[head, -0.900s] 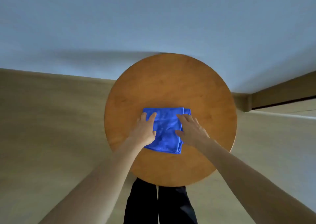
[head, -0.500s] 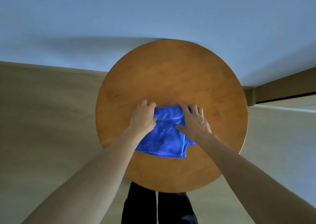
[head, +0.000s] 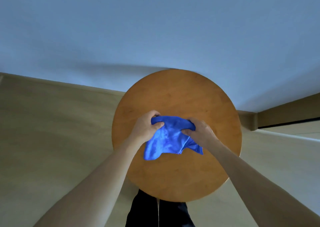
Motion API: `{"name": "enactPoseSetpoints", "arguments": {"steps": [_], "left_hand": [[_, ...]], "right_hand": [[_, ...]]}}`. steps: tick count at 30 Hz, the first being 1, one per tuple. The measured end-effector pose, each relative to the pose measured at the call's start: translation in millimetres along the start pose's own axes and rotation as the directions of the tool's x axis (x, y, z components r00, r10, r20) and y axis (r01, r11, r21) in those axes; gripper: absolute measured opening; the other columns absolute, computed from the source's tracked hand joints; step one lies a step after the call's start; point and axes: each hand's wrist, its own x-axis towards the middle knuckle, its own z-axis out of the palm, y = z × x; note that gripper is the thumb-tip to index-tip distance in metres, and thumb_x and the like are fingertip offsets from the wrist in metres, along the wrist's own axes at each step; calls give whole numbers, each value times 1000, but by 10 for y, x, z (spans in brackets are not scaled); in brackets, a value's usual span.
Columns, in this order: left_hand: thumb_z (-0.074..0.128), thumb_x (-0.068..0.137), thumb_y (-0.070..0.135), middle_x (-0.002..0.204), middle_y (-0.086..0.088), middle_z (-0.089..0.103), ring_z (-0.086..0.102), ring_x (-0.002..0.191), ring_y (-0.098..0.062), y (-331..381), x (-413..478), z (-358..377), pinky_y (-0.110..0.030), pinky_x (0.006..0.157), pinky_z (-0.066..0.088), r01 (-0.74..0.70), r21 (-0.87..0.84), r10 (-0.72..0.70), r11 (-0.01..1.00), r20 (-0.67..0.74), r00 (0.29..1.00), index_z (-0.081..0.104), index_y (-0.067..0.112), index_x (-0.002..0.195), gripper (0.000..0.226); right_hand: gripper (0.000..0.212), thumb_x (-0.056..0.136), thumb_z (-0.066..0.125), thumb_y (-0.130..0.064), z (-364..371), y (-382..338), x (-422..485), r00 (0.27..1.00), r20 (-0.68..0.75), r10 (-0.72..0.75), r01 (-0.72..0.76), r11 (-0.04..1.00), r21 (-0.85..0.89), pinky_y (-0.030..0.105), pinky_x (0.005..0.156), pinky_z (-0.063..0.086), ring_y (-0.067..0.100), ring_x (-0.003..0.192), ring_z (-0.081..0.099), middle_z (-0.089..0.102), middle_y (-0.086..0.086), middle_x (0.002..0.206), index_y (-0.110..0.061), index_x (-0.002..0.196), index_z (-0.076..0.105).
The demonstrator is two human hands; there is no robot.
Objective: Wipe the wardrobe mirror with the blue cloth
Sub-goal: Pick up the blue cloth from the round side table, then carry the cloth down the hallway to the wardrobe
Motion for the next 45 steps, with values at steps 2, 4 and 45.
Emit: {"name": "enactPoseSetpoints", "arguments": {"steps": [2,4,45], "left_hand": [[70,95,22,112,3,64,60,102,-14,142,-122,-168,-15,73,41,-21,-8,21,1000,-37,999,64,19,117,23],[73,92,22,111,3,64,60,101,-14,290,-273,-353,-19,77,44,-49,6,49,999,-97,994,67,24,112,21],[59,93,-5,118,-8,70,71,100,-26,-218,-3609,-3402,-41,90,59,-558,-600,-43,573,-702,711,73,35,109,45]], "right_hand": [[25,85,68,-25,-172,-207,-103,997,-24,-69,69,998,4,33,72,52,15,86,63,66,-6,96,-30,109,63],[26,85,68,-22,-330,-409,-197,991,-39,-131,131,991,-14,28,64,47,14,82,62,64,-6,94,-31,109,62],[25,98,63,-24,949,-4028,-2237,839,89,-536,396,716,575,40,91,59,20,104,69,69,6,121,-20,122,59]]}}
